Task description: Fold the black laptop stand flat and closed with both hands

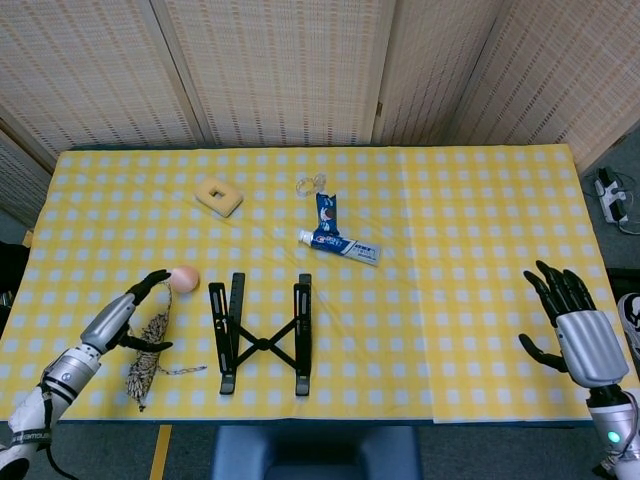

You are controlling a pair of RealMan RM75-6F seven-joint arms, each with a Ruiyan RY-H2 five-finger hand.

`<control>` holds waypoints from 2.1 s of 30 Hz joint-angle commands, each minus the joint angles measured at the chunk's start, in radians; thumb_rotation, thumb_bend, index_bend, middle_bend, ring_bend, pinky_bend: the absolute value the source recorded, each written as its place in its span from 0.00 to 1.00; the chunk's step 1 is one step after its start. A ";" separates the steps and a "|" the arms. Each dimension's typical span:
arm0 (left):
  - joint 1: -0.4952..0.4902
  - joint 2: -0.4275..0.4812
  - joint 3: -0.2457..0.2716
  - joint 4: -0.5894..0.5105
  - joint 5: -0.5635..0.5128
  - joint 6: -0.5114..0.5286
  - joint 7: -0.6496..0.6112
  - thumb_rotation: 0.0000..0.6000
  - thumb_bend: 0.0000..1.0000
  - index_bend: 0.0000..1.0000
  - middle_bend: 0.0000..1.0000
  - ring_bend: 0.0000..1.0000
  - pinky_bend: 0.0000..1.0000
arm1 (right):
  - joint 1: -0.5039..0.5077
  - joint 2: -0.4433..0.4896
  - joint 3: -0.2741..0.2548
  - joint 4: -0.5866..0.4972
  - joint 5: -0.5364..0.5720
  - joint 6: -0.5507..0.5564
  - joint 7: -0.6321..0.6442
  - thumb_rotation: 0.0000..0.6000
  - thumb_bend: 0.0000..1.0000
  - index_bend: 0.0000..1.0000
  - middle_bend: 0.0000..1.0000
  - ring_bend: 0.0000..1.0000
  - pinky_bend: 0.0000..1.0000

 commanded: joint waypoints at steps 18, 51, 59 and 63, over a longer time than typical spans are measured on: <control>-0.198 -0.173 -0.022 0.085 0.058 -0.052 -0.302 1.00 0.13 0.23 0.32 0.30 0.15 | 0.024 -0.025 -0.003 0.020 0.016 -0.038 0.015 1.00 0.32 0.00 0.00 0.00 0.00; -0.177 -0.071 0.174 0.029 0.362 0.310 -0.418 1.00 0.13 0.44 0.49 0.46 0.29 | 0.355 -0.089 -0.099 -0.038 -0.277 -0.323 0.556 1.00 0.32 0.00 0.00 0.04 0.00; -0.183 -0.049 0.217 0.006 0.410 0.355 -0.398 1.00 0.13 0.44 0.49 0.46 0.31 | 0.488 -0.186 -0.100 0.010 -0.285 -0.373 0.833 1.00 0.32 0.00 0.02 0.07 0.00; -0.187 -0.043 0.231 -0.004 0.416 0.364 -0.385 1.00 0.13 0.44 0.49 0.46 0.31 | 0.547 -0.229 -0.107 0.052 -0.289 -0.376 1.005 1.00 0.32 0.00 0.06 0.09 0.00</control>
